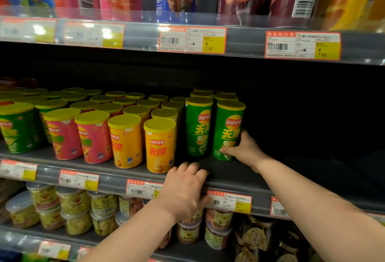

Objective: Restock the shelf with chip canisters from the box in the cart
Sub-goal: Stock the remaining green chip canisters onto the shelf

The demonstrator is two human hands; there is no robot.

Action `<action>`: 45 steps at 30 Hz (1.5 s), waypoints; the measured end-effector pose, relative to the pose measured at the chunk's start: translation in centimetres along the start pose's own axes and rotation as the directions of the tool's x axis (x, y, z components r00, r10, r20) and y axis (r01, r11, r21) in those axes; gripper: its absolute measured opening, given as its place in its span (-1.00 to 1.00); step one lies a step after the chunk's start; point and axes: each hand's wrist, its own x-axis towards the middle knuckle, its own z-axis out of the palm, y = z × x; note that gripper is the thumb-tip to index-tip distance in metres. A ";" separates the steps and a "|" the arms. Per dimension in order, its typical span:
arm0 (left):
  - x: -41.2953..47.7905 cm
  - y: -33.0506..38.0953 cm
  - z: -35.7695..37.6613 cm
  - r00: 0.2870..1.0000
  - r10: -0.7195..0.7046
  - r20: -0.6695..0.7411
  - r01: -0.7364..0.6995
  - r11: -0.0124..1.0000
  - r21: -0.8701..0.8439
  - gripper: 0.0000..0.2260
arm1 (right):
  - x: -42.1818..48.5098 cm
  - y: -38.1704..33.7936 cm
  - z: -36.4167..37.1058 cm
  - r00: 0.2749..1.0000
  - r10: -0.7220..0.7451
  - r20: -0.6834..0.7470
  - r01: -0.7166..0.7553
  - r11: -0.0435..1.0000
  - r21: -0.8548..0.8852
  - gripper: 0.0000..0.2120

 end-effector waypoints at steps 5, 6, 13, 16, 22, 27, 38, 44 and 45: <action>0.0 0.0 -0.1 1.000 -0.005 0.003 0.005 1.000 -0.009 -0.45 | 0.2 0.0 0.1 1.000 0.026 -0.001 -0.026 1.000 -0.001 -0.35; 0.0 0.0 -0.1 1.000 -0.004 0.003 0.004 1.000 -0.009 -0.45 | 0.2 0.1 0.2 0.999 0.036 -0.003 -0.036 0.999 -0.007 -0.35; -0.2 0.0 -0.3 1.000 0.007 0.008 -0.007 1.000 -0.013 -0.45 | -0.8 0.6 -0.5 0.991 0.112 -0.073 -0.123 0.975 -0.185 -0.28; -0.4 0.0 -0.4 1.000 0.000 -0.027 -0.001 0.999 -0.047 -0.47 | -2.1 0.1 -0.9 0.995 0.076 -0.061 -0.093 0.924 -0.371 -0.39; -1.7 -0.4 -0.6 0.986 -0.071 -0.154 0.057 0.994 -0.089 -0.53 | -6.5 -1.5 -0.4 0.961 -0.265 0.084 0.255 0.719 -0.646 -0.59; -4.2 -1.4 -0.2 0.966 -0.083 -0.244 0.058 0.993 -0.105 -0.61 | -9.2 -2.9 1.6 0.873 -0.407 0.269 0.481 0.626 -0.613 -0.65; -10.6 -3.2 2.4 0.921 -0.387 -0.052 0.386 0.922 -0.024 -0.60 | -12.9 -3.1 9.0 0.642 -0.483 0.596 0.748 0.564 -0.348 -0.72; -16.2 -3.2 4.8 0.832 -0.544 0.105 0.543 0.839 0.042 -0.63 | -14.8 -1.5 14.1 0.510 -0.425 0.748 0.818 0.509 -0.269 -0.73; -17.2 -3.1 5.1 0.816 -0.565 0.121 0.565 0.824 0.042 -0.63 | -15.2 -1.2 15.0 0.483 -0.417 0.770 0.830 0.500 -0.249 -0.71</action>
